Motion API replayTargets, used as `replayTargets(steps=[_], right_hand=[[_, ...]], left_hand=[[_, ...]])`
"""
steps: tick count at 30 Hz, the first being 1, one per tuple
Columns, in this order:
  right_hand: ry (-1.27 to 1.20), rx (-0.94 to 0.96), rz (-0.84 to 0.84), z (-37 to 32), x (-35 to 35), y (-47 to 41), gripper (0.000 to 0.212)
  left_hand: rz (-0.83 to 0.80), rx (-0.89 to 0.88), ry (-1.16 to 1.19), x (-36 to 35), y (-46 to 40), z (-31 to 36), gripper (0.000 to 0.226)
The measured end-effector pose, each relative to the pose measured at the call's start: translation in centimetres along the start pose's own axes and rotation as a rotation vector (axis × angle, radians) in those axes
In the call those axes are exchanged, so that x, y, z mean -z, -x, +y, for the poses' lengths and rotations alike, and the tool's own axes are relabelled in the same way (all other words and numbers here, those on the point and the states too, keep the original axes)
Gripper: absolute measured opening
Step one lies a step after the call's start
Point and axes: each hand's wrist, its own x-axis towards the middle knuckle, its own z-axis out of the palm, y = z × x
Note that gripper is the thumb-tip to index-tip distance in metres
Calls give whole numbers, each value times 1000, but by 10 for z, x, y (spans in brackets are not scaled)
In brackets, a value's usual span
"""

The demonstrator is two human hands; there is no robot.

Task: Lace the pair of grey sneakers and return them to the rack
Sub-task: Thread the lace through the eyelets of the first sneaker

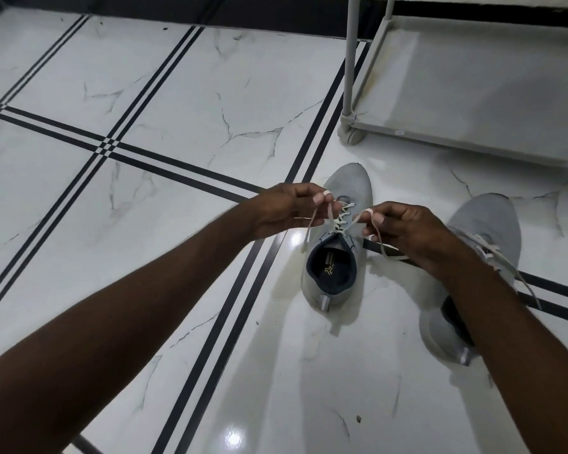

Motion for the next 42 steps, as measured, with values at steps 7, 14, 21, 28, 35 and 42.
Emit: replayTargets(steps=[7,14,21,28,35,42], right_hand=[[-95,42,115,8,-31,-9,12],[69,122,147,8,-40,-10,21],[333,197,210,5,-46,-12,32],[386,251,195,8,-43,-18,27],[382,244,142,8,-40,-22,23],[113,71,58,17,-27,-28,11]], left_hand=[[311,-23,-70,-16,-24,-16,28],[225,46,-48,-11,-30,-15,35],[278,55,-12,-12,-32,-14,32],[268,59,13,-20,-37,-22,2],[68,148,24,-18,-33,-19,12],[115,102,-67,-19,-33,-21,14]])
